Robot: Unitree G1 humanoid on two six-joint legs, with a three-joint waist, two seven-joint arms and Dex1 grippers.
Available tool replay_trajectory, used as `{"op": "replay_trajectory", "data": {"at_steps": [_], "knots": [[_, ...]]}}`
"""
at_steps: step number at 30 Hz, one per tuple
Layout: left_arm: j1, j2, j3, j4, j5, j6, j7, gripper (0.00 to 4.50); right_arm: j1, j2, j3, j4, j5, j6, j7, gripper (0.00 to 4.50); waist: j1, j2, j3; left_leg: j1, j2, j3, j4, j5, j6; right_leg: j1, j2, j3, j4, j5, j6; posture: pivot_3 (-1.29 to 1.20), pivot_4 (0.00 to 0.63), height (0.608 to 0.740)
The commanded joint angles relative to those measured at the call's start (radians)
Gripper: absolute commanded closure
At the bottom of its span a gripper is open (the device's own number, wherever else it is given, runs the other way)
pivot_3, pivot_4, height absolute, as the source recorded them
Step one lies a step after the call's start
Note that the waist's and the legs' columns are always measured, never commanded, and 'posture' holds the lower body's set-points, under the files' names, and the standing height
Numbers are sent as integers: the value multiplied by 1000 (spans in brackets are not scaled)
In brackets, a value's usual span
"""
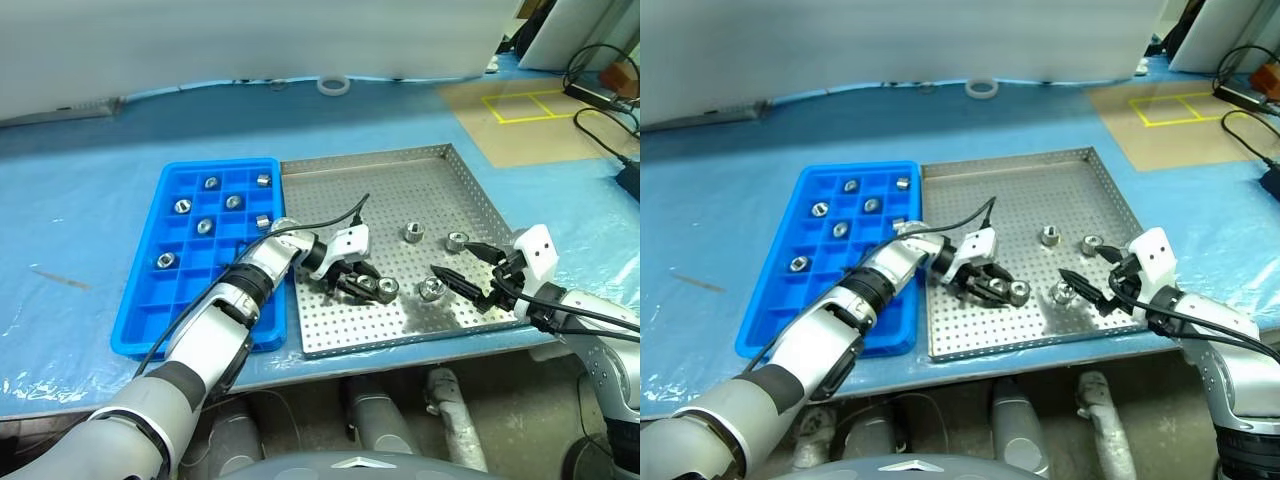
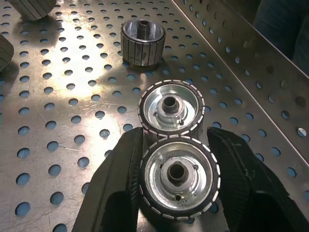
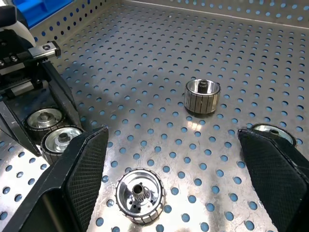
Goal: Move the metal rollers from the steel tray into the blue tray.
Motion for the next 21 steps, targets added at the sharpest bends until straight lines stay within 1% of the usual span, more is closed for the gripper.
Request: {"op": "replay_trajectory", "data": {"at_steps": [1,6,8,13,18,21], "knots": [[1,6,77,-66,-60,6,24,2768,-44,4,-1,-29,45,2,3,0,0,0,0,0,0,0,0,0,0,0,0,0,0,2,-4,-578,150,740],[18,-14,244,-170,-195,79,144,2768,-138,73,4,-11,161,46,4,0,3,0,0,-1,0,0,0,0,0,0,-1,0,0,3,-5,-531,150,740],[36,-21,289,-214,-229,97,196,2768,-173,110,21,-2,211,72,5,0,6,0,0,-1,0,0,0,0,1,0,-1,0,0,3,-5,-498,150,740],[120,-29,318,-380,-286,163,240,2768,-278,213,53,71,319,135,-6,0,9,1,0,-1,1,0,-1,1,3,0,-1,0,0,3,-5,-414,150,740],[174,-34,313,-467,-294,168,286,2768,-392,318,14,202,437,195,-66,0,40,1,0,-1,1,0,0,0,2,-1,-1,0,1,3,-6,-375,150,740],[193,-39,303,-503,-288,135,306,2768,-441,370,19,258,456,206,-109,0,63,2,0,-1,2,0,-1,1,0,-1,-1,1,2,3,-6,-357,150,740]]}}
